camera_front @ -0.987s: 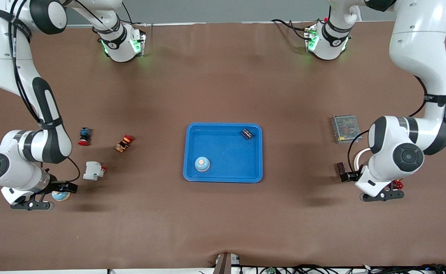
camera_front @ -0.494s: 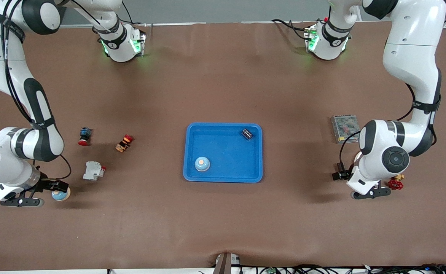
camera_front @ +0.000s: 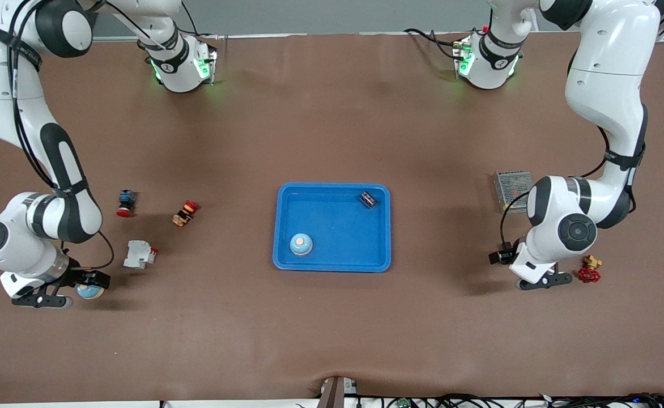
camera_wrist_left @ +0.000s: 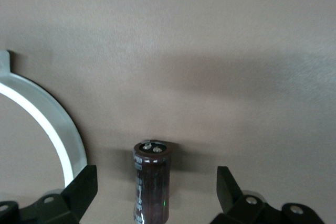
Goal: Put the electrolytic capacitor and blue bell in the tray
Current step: 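Grasp the second bell with the right gripper while the left gripper grasps the capacitor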
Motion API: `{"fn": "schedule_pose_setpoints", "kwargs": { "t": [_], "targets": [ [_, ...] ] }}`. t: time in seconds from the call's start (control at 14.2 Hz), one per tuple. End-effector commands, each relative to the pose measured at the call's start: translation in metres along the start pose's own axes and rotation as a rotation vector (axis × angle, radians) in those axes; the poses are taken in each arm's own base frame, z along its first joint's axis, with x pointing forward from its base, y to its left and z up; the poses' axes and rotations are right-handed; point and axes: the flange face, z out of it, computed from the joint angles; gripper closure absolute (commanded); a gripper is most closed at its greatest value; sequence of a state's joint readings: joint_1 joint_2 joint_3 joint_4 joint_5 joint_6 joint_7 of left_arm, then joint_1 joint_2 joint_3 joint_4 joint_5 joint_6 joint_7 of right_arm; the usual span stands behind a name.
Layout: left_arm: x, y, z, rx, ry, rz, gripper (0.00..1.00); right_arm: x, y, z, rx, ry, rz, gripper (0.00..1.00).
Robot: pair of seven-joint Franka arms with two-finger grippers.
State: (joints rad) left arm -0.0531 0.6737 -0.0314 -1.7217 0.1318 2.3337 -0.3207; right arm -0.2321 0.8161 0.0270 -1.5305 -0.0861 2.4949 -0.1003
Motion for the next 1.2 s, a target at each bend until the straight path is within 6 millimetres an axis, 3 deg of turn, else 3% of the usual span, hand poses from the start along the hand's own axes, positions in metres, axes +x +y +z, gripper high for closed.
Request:
{"fn": "schedule_pose_setpoints", "kwargs": {
  "t": [0.0, 0.85, 1.13],
  "targets": [
    [-0.01, -0.003, -0.001, -0.015, 0.002, -0.022, 0.0, 0.004, 0.005, 0.006, 0.018, 0.016, 0.0, 0.0],
    [-0.017, -0.005, 0.009, -0.014, -0.001, -0.037, 0.0, 0.005, 0.017, 0.02, 0.018, 0.016, -0.026, 0.0],
    [-0.015, -0.005, 0.011, -0.016, 0.003, -0.038, 0.56, 0.006, 0.016, 0.019, 0.018, 0.017, -0.027, 0.0]
  ]
}}
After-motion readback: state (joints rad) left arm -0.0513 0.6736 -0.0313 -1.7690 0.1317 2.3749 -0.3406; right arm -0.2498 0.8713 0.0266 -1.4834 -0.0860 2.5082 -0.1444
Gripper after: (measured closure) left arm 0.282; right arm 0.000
